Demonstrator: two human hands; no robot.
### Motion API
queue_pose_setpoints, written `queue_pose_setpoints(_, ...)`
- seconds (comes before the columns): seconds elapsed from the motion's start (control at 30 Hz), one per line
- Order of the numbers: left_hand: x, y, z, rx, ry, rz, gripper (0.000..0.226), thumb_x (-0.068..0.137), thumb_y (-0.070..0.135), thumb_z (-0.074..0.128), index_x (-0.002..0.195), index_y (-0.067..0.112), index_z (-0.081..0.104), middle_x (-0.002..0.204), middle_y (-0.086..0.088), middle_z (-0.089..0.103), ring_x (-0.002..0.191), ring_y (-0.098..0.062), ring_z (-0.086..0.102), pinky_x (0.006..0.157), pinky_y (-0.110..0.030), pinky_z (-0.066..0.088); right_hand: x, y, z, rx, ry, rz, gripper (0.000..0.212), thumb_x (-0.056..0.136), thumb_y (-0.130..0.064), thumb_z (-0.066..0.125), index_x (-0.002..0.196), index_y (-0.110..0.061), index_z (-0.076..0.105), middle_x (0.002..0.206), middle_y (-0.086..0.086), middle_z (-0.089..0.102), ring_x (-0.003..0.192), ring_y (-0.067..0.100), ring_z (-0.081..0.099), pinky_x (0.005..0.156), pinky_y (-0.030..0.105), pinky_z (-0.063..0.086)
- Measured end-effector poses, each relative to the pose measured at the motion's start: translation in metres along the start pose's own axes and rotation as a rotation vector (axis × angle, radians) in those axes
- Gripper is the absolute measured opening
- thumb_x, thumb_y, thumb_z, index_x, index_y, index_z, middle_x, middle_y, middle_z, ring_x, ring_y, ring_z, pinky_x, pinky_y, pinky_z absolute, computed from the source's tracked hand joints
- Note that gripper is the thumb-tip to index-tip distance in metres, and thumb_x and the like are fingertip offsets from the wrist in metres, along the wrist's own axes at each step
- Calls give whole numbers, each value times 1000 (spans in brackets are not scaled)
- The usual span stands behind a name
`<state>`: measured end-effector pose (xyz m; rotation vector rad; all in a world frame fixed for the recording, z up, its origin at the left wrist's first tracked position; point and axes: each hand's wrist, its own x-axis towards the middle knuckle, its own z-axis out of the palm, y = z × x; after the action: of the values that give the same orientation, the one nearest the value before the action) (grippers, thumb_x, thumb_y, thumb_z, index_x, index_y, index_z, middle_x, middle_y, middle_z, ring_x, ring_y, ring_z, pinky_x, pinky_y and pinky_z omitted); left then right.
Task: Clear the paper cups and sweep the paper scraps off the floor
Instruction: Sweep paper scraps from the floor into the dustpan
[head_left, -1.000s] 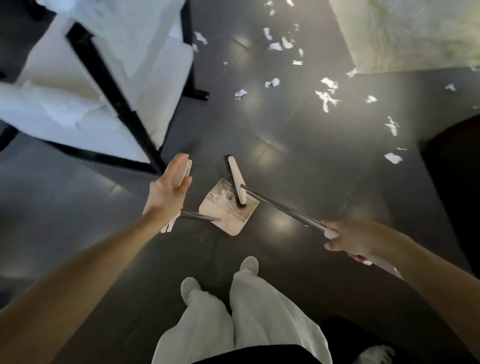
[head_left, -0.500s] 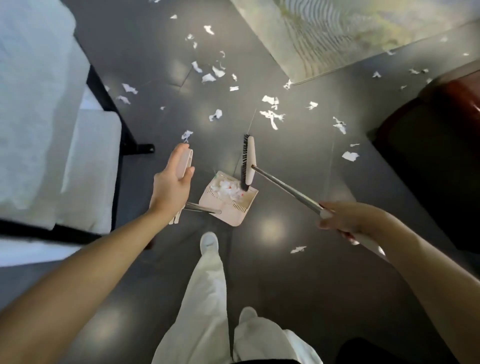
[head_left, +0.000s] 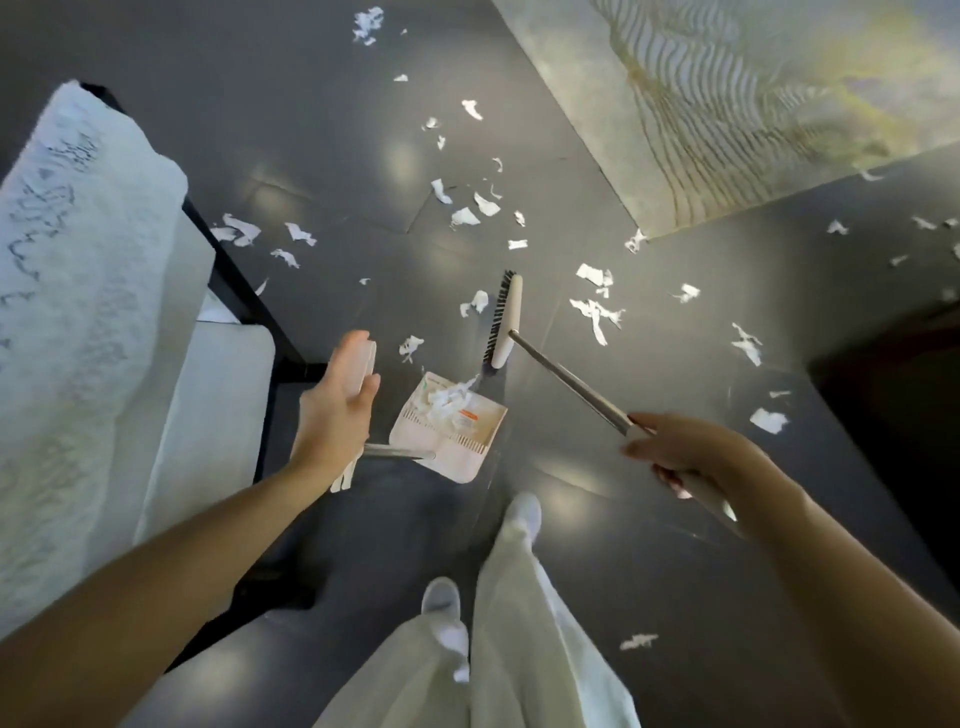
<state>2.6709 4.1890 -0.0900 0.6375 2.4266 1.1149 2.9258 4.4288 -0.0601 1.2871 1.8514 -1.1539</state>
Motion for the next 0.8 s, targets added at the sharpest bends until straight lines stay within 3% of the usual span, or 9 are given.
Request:
queue_pose_setpoints(0.1,44,-6,-8,28,53,-44,39,98,25,49,132,40,41,106,0,59,60,-25,57,50,-28,49,46,-47,-39,-92,42,-19,34,98,-17,50,129,-7,43,30,-2,45,27,13,42,39,19,37)
queue_pose_setpoints(0.27,104,-2,-5,34,188,-201,40,98,22,51,129,45,43,81,-8,59,56,-29,56,68,-44,56,138,-104,-108,-255,189,-43,12,91,-9,52,102,-8,48,59,11,54,38,21,51,38,21,35)
queue_pose_setpoints(0.4,137,-5,-4,40,272,-316,39,98,24,52,125,50,41,80,-17,63,60,-38,58,71,-51,56,188,-153,-138,-466,236,-23,33,88,-2,55,120,-7,52,89,12,60,57,23,57,39,24,38)
queue_pose_setpoints(0.47,150,-5,-2,29,306,-375,37,98,25,51,129,45,43,67,-13,57,54,-34,52,67,-51,56,209,-172,-143,-561,231,-34,40,88,-1,53,127,-8,51,102,15,62,75,26,64,42,28,43)
queue_pose_setpoints(0.53,169,-2,-3,26,334,-378,37,98,25,50,132,39,45,69,-13,56,54,-33,50,65,-51,56,225,-192,-141,-623,204,-65,42,89,-1,51,130,-9,51,113,15,62,89,30,67,47,29,49)
queue_pose_setpoints(0.6,192,1,-7,40,354,-369,37,98,23,49,132,37,47,79,-15,59,58,-34,53,66,-48,56,239,-210,-137,-662,159,-102,45,89,-2,53,133,-9,49,105,12,61,73,24,66,41,24,48)
queue_pose_setpoints(0.67,210,2,-14,43,369,-376,35,97,24,49,130,38,49,74,-11,57,55,-29,51,63,-43,54,247,-224,-128,-672,104,-126,52,89,-1,54,139,-11,44,94,11,55,55,17,58,32,20,41)
queue_pose_setpoints(0.73,221,3,-19,24,357,-383,34,95,27,49,126,40,49,69,-11,55,51,-25,48,59,-39,52,249,-235,-116,-716,15,-159,56,91,-1,53,143,-14,38,96,12,55,52,16,56,33,20,43)
queue_pose_setpoints(0.8,230,6,-20,13,347,-335,33,89,40,49,121,49,47,79,-17,60,57,-33,53,63,-42,54,245,-242,-104,-756,-90,-173,60,91,-1,51,146,-19,35,101,12,56,57,17,59,35,21,44)
